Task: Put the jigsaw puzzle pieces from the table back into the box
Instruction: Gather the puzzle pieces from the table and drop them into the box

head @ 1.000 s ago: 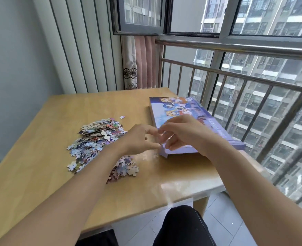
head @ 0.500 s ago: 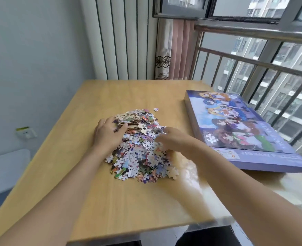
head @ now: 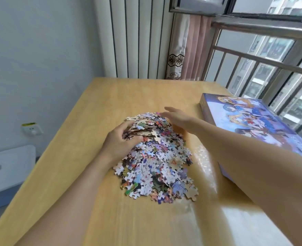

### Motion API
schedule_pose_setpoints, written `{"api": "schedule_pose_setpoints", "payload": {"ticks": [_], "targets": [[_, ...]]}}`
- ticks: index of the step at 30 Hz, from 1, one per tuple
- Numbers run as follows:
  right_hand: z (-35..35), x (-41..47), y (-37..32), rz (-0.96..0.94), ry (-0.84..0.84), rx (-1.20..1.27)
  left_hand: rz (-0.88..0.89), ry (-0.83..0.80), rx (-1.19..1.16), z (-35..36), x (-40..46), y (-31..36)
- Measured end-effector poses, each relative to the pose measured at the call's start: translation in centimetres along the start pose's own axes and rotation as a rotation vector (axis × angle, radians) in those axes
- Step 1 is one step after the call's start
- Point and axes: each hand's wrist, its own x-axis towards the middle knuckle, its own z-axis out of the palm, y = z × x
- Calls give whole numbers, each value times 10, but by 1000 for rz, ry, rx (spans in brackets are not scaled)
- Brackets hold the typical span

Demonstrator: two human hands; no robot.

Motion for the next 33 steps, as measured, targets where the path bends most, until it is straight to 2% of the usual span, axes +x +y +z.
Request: {"api": "schedule_pose_setpoints", "payload": {"ticks": [6, 12, 18, 29, 33], "targets": [[6, 1, -25, -163, -114, -124, 40, 104, -31, 3, 6, -3], [8, -24, -33, -153, -249, -394, 85, 148, -59, 3, 7, -5], [29, -29, -25, -278, -33, -420, 112, 137, -101, 4, 5, -5], [33, -37, -20, -390, 167, -388, 92, 124, -176, 5, 9, -8], [37, -34, -21, -412, 270, -518, 109, 126, -176, 5, 11, -10]]}}
